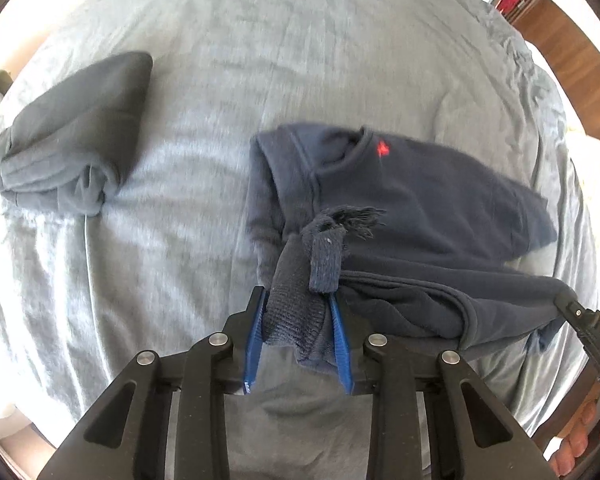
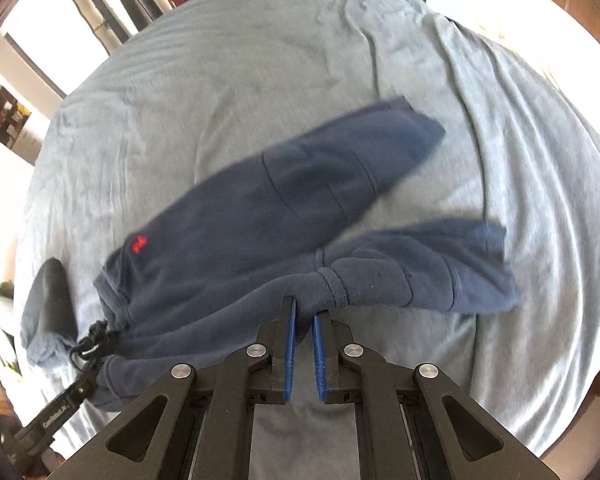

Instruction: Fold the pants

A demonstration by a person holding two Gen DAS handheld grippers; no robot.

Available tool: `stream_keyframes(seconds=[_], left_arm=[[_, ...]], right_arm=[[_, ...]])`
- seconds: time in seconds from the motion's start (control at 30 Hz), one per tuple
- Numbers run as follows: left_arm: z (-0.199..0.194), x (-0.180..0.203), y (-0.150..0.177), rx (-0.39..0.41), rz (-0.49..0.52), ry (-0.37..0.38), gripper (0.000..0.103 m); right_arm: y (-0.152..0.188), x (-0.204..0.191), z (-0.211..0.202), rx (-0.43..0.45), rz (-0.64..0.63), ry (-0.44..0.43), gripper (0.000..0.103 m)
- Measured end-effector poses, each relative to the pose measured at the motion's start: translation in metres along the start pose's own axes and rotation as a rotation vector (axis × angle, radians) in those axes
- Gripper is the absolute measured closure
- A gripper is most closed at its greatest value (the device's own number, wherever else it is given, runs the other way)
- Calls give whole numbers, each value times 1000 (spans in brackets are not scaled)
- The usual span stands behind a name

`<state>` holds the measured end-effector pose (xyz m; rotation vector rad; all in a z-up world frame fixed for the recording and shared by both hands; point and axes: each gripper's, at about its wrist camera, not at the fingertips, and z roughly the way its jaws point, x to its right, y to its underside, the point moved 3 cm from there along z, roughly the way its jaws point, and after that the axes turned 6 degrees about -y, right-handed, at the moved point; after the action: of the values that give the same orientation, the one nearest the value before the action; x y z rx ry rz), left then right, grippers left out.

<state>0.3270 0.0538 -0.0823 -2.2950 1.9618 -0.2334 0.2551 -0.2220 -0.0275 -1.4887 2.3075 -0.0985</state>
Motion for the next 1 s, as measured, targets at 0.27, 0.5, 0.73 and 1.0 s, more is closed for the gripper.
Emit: stream_keyframes(seconds=[0.27, 0.5, 0.73, 1.0], left_arm=[[-1, 13, -39, 48, -2, 9, 74], [26, 10, -75, 38, -38, -7, 74], [50, 5, -102, 4, -43, -21, 74], [66, 7, -123, -7, -31, -41, 67]], right_arm=[[-39, -16, 16, 9, 1, -6, 95], [-75, -32, 52, -11, -29, -8, 95], [-101, -37, 98, -81, -44, -3, 95], [-112, -37, 138, -164, -33, 8, 94]])
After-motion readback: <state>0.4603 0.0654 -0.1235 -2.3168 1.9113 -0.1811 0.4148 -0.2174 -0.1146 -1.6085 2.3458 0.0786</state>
